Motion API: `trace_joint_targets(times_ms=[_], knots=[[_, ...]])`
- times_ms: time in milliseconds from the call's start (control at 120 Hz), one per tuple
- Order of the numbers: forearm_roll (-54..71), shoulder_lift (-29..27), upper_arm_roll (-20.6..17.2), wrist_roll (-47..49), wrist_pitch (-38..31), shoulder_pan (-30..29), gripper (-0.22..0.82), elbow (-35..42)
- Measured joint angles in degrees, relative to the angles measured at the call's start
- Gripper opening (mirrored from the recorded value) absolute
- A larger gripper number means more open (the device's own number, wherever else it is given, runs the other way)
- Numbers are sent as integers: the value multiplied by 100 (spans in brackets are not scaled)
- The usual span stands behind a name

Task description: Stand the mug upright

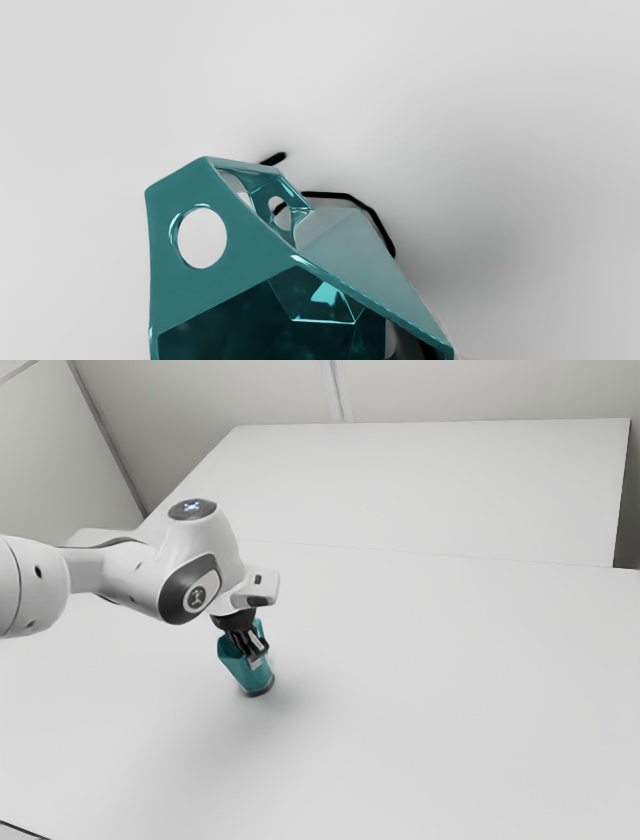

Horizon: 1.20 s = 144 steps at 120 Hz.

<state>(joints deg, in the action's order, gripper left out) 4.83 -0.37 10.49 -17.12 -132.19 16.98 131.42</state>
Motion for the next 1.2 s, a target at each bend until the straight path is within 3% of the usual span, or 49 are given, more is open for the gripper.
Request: trace_joint_targets(times_ms=[267,858,1200], knots=[[-15,33,-9,55,-34,-29,-17,0],[-51,-25,28,20,-26,-17,18,-47],[-38,-496,24,25,205,25,26,-349]])
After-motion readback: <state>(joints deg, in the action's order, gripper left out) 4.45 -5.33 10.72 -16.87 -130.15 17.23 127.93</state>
